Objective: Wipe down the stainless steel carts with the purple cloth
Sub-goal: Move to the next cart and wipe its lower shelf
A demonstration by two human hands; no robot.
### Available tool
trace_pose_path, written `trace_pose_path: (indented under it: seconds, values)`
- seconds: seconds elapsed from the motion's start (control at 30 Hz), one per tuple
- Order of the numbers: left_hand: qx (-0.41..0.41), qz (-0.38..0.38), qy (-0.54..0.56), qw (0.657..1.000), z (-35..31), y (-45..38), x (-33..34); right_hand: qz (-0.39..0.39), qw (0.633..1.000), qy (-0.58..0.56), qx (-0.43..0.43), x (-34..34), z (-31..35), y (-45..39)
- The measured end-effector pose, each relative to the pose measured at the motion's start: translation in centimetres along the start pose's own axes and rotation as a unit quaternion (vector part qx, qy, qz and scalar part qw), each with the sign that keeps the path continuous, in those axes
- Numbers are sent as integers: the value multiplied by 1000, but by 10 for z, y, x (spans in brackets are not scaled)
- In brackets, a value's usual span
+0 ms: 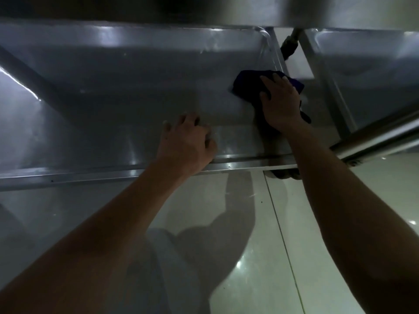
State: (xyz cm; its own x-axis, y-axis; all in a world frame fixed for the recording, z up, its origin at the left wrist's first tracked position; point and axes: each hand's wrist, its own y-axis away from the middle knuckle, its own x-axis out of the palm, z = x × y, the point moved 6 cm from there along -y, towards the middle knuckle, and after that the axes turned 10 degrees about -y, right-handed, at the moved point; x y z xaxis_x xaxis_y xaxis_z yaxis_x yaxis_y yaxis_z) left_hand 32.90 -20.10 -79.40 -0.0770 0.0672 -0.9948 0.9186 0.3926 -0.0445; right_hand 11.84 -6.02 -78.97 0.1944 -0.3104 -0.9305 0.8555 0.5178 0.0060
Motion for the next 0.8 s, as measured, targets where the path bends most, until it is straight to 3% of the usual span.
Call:
trace_pose_path:
  seconds: [0.2,0.33,0.47,0.67,0.8]
  values:
    - [17,40,-11,999,0,1,1,11,1000,-14,13,-6,0,80]
    - [70,63,-54,994,3,9,5,-9,999,-28,23,-5,5,133]
    - [92,89,0,992,10,11,-3,-31,999,-25,29,-7,12,160]
    - [69,33,22,997,72,62,-20,-46,997,-1,56,9,46,176]
    - [45,35,23,998,121,93,-26,-42,999,0,33,33,98,179]
